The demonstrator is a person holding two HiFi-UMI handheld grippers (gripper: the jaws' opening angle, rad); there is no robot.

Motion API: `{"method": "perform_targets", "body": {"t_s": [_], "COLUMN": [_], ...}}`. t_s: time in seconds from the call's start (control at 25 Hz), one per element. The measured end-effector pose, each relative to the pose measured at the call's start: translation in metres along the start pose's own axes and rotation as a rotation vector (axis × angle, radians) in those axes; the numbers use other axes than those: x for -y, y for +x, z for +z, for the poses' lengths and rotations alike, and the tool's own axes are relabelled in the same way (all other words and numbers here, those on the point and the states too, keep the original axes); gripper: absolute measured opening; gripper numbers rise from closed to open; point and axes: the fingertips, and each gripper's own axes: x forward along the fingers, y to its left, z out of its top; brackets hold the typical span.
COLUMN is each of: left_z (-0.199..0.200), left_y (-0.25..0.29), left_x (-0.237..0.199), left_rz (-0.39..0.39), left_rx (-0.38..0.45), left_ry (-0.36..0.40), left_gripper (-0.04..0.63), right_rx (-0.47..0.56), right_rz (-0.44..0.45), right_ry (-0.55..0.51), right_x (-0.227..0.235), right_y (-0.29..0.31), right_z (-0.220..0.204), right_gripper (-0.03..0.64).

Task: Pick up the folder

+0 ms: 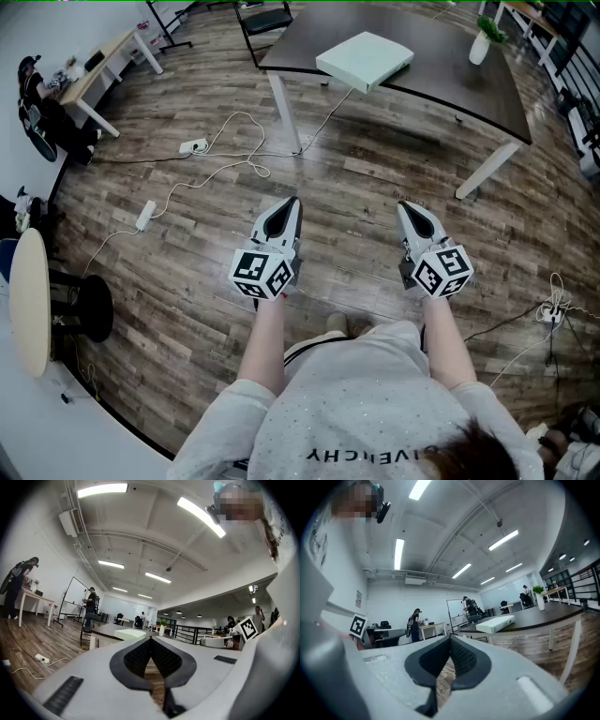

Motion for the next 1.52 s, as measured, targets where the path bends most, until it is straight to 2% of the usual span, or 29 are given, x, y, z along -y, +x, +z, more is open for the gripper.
{"method": "perform_targets", "body": {"t_s": [0.44, 0.8, 1.16, 1.52], "left_z": [-0.007, -0.002, 0.001, -0.002], "left_y": [0.012, 0.019, 0.030, 0.071], "left_x": [-0.010, -0.021, -0.035, -0.067], "left_rz": [-0.026, -0.015, -0.012, 0.022], "left_rx": [-0.005, -0.002, 0.002, -0.011], "left_ry": [-0.004, 0.000, -0.004, -0.009], "left_gripper": [-0.002, -0.002, -0.002, -0.002], "right_rx": [-0.002, 0.049, 0.045, 0.022], "right_rz": [-0.019, -0.034, -0.043, -0.060], "right_ry": [-0.018, 0.032, 0.063, 0.079], "right_x": [0.002, 0.005, 0.011, 0.050], "right_y": [0.016, 0.025, 0.045, 0.086], "right_z": [-0.006, 0.007, 0.008, 0.007], "right_gripper": [-0.002, -0.002, 0.000, 0.021]}}
